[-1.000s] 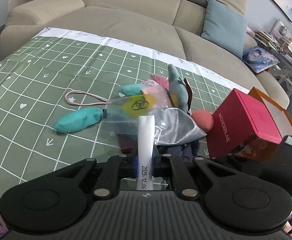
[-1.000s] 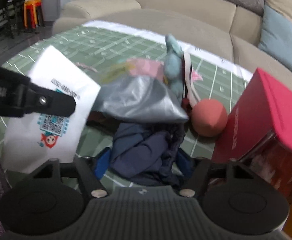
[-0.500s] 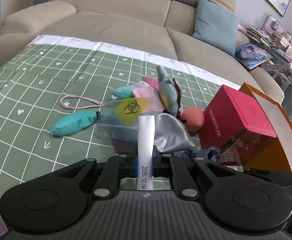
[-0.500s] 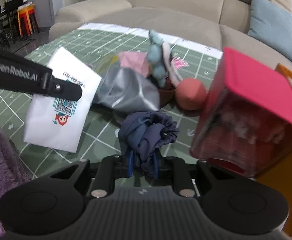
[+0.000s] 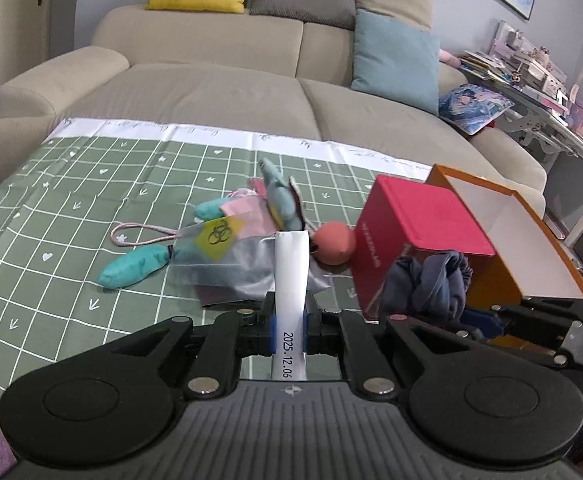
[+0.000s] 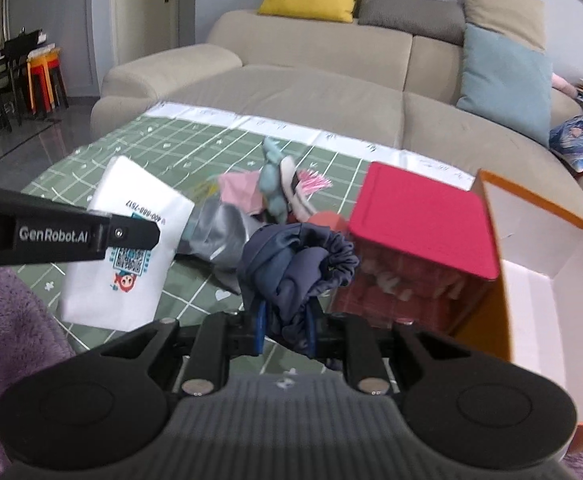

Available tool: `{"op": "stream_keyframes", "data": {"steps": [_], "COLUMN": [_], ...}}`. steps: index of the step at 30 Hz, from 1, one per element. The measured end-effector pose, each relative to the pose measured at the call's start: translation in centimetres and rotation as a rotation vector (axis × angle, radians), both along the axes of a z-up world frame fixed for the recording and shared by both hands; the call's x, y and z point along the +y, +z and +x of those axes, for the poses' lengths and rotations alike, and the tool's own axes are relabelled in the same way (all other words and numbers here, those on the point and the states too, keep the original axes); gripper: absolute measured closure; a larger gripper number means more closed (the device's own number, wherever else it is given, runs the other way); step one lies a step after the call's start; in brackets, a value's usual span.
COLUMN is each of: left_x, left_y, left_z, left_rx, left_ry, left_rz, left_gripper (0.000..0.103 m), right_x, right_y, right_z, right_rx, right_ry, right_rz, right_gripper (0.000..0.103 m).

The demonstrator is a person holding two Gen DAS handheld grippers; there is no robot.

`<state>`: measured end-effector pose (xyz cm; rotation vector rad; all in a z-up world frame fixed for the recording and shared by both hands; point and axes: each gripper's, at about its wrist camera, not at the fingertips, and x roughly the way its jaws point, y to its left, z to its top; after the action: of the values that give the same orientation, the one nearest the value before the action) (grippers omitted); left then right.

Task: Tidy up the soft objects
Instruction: 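Carry the card with the left tool while the right tool carries the scrunchie to the orange box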

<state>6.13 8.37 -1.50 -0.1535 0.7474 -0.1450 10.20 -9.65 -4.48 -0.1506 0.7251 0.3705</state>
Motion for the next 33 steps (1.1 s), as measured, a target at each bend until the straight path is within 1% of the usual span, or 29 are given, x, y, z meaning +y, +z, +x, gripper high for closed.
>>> {"op": "stream_keyframes", "data": {"steps": [5, 12, 15, 19, 22, 25, 27, 29, 31, 33], "left_x": [-1.4, -5.3, -7.4, -10.3, -12.9, -15.2, -17.1, -18.9, -21.0, -22.8], "left_y": [1.3, 3.0, 3.9, 4.9, 5.8, 6.4, 6.8, 7.1, 7.0, 6.4], "left_z": [-1.1, -1.5, -1.1, 0.0, 1.3, 2.8, 3.9, 5.1, 6.4, 7.9], "left_rx": [-0.009, -0.017, -0.032, -0.042, -0.053, -0.045, -0.037, -0.033, -0.012, 0.034], "left_ry": [-0.036, -0.136, -0.189, -0.26, -0.314, -0.359, -0.382, -0.41, -0.435, -0.448], "left_rz": [-0.011, -0.036, -0.031, -0.046, -0.052, -0.078, -0.101, -0.105, -0.093, -0.078], "left_gripper": [0.091, 0.091, 0.091, 0.091, 0.091, 0.091, 0.091, 0.091, 0.091, 0.091], "right_x": [-2.5, -6.5, -8.5, -11.0, -12.7, -15.1, -16.6, -18.2, -19.5, -20.8], "right_y": [1.7, 3.6, 4.5, 5.5, 6.2, 6.8, 6.7, 6.4, 5.9, 4.9], "right_z": [-1.8, -2.7, -2.9, -3.1, -2.9, -2.8, -2.1, -1.3, -0.1, 1.4], "right_rx": [-0.015, -0.024, -0.051, -0.096, -0.147, -0.177, -0.174, -0.158, -0.111, -0.044], "right_ry": [-0.043, -0.146, -0.201, -0.265, -0.31, -0.365, -0.404, -0.441, -0.45, -0.449], "right_rz": [0.019, 0.072, 0.095, 0.135, 0.135, 0.134, 0.13, 0.127, 0.12, 0.105], "right_gripper": [0.086, 0.085, 0.085, 0.085, 0.085, 0.085, 0.085, 0.085, 0.084, 0.084]}}
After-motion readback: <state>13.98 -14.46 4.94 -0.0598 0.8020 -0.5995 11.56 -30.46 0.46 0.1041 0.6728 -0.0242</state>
